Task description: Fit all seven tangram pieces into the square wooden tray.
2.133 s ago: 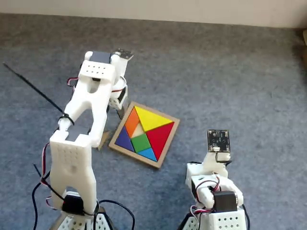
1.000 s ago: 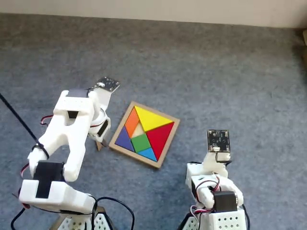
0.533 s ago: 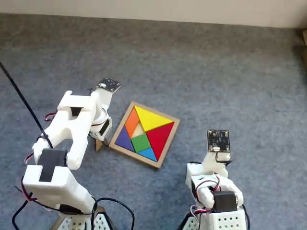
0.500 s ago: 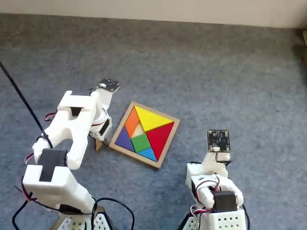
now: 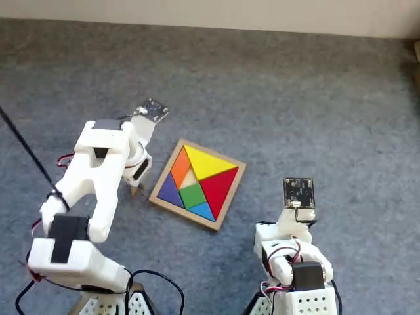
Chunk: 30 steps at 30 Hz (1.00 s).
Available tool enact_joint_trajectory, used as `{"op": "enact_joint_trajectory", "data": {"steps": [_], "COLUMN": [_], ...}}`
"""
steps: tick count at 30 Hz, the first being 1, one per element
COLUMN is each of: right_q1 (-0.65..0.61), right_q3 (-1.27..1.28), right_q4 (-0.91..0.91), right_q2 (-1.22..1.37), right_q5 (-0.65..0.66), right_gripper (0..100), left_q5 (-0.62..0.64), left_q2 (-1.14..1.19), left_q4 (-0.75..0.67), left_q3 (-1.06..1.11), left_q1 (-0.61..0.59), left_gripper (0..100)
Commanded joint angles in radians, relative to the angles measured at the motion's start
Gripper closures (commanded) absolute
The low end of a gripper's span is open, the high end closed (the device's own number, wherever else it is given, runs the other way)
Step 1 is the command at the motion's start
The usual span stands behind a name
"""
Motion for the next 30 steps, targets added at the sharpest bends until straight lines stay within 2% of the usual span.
{"op": "enact_joint_trajectory", "data": {"steps": [1, 9, 19, 25, 30], "right_q1": [0.012, 0.012, 0.012, 0.012, 0.012], "right_q3": [0.134, 0.134, 0.134, 0.134, 0.134], "right_q4": [0.005, 0.005, 0.005, 0.005, 0.005], "right_q2": [-0.018, -0.018, -0.018, -0.018, -0.018], "right_q5": [-0.006, -0.006, -0.006, -0.006, -0.006], "right_gripper": [96.4, 96.4, 96.4, 96.4, 96.4], "left_q5": [-0.101, -0.327, -0.542, -0.628, -0.634], "left_q2": [-0.122, -0.154, -0.154, -0.153, -0.151], "left_q4": [0.002, -0.005, -0.008, -0.008, -0.052], "left_q3": [-0.048, -0.051, -0.053, -0.054, -0.054], "left_q1": [0.012, 0.044, 0.202, 0.271, 0.315], "left_gripper": [89, 89, 89, 89, 89]}}
